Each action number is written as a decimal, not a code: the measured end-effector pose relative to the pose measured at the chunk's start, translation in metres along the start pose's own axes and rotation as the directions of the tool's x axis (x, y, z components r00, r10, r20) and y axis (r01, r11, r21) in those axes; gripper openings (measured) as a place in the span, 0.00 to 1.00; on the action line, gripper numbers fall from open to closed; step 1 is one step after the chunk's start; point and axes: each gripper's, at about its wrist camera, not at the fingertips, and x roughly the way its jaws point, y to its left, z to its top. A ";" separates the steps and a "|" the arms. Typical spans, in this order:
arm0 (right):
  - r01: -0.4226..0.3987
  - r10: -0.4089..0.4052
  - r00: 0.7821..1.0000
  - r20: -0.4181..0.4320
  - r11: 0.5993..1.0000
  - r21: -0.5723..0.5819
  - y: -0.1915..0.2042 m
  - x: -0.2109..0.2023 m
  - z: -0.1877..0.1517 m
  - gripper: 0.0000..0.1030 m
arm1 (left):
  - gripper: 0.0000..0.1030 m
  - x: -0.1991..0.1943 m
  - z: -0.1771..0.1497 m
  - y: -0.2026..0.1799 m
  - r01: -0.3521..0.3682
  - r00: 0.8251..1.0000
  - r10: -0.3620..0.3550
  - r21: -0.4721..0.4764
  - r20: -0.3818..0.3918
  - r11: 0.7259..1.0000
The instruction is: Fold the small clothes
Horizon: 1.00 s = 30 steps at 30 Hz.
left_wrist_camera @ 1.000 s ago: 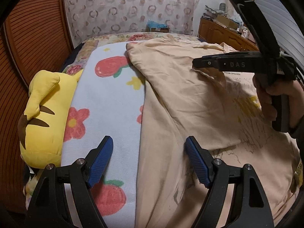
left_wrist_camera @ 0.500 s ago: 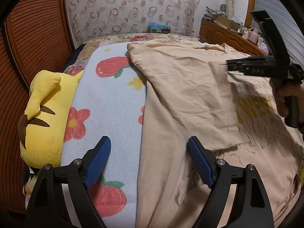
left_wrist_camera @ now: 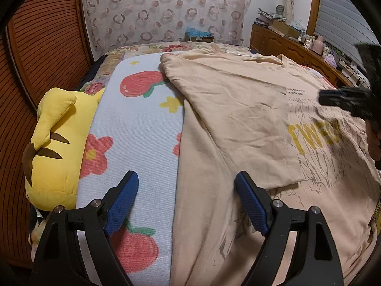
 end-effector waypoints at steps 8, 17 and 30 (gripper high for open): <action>0.059 -0.066 0.996 0.058 0.992 0.111 -0.037 -0.059 -0.064 0.34 | 0.82 0.000 0.000 0.000 -0.001 1.000 0.001 -0.001 -0.003 1.000; 0.200 -0.203 0.979 -0.012 0.954 0.225 -0.083 -0.082 -0.133 0.39 | 0.67 0.000 0.033 0.007 0.092 0.995 -0.092 -0.010 0.036 0.996; 0.236 -0.239 0.971 -0.010 0.951 0.200 -0.075 -0.080 -0.135 0.43 | 0.45 0.070 0.105 0.018 0.092 0.995 -0.093 -0.044 -0.042 0.995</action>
